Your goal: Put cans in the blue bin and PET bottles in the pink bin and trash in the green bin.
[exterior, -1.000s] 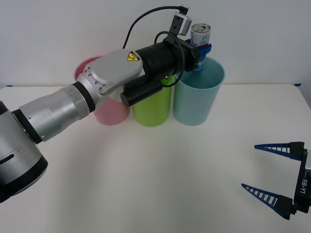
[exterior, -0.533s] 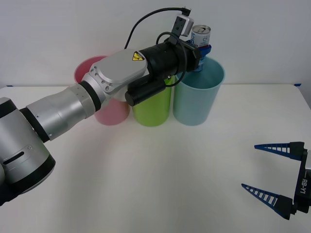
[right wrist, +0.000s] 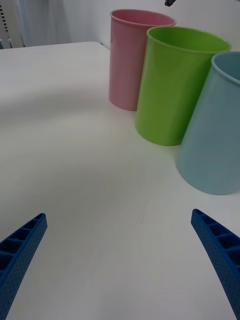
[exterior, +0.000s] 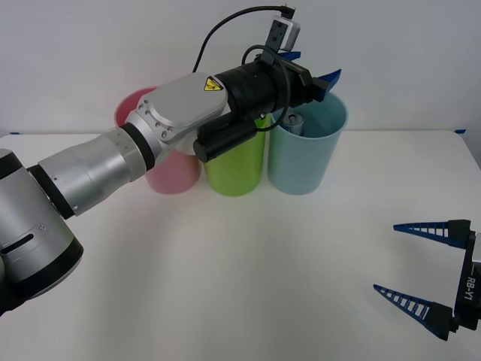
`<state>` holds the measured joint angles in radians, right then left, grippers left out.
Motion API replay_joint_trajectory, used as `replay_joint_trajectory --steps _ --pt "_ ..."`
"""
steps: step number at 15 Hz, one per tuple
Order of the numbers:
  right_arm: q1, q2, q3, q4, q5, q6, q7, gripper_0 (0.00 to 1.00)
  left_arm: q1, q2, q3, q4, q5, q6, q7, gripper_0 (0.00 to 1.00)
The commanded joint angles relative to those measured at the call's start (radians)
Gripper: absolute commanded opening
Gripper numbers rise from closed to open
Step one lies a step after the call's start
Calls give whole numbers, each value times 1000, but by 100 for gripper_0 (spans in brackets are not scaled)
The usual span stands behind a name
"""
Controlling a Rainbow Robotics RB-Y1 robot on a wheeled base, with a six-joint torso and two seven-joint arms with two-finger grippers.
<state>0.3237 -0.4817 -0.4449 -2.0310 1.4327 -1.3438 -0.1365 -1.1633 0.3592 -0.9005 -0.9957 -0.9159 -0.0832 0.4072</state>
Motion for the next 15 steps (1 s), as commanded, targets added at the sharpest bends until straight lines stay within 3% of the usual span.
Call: replay_joint_trajectory --steps 1,10,15 --pt "0 0 0 0 0 0 0 100 1 10 0 -15 2 8 -4 100" --pt "0 0 0 0 0 0 0 100 1 33 6 -61 17 31 -18 100" --pt "0 0 0 0 0 0 0 100 1 70 92 -136 45 -24 -21 100"
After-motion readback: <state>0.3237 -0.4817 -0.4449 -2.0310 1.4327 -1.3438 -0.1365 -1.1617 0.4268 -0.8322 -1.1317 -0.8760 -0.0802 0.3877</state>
